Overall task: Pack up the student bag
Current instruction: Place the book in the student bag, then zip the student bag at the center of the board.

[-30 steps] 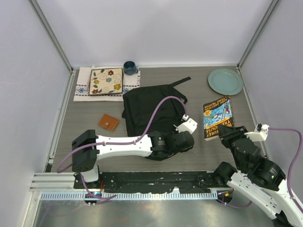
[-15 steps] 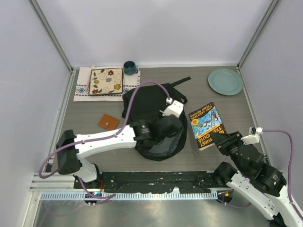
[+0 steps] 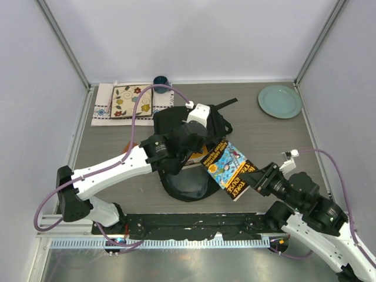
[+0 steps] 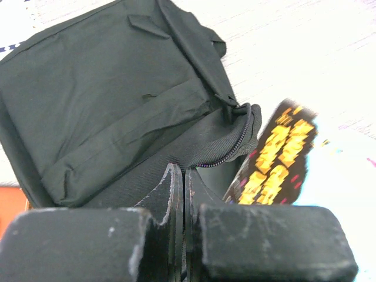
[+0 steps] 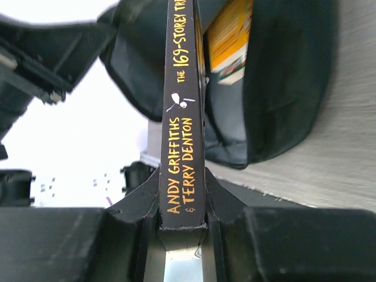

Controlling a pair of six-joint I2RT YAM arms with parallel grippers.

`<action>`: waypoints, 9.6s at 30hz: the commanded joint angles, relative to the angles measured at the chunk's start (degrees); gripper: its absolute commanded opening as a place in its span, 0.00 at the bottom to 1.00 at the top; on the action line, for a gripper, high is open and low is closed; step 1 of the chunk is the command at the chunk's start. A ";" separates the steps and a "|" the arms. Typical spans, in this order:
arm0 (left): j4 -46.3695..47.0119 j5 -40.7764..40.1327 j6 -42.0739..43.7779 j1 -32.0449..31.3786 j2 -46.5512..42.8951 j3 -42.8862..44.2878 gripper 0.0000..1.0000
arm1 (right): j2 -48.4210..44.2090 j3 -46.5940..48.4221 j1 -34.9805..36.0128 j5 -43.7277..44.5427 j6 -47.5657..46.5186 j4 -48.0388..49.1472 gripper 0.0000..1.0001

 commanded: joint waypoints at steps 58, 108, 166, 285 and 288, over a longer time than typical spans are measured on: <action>4.02 12.23 -2.08 0.11 1.23 3.53 0.00 | 45.76 -13.70 -0.76 7.78 0.87 51.65 0.86; 6.30 12.85 -5.34 0.73 3.17 -0.34 0.00 | 28.06 -10.89 -0.15 15.17 -8.80 16.57 0.52; 10.96 26.13 -8.59 -0.94 -3.24 -10.97 1.00 | 29.66 5.99 -0.15 20.88 -10.47 -1.88 0.54; 20.10 26.65 -36.71 22.44 -26.45 -48.42 0.20 | 81.42 24.18 30.00 14.11 -20.75 29.49 0.30; 20.28 26.91 -36.80 22.44 -26.63 -48.51 0.19 | 82.12 24.97 30.00 14.55 -21.02 29.05 0.18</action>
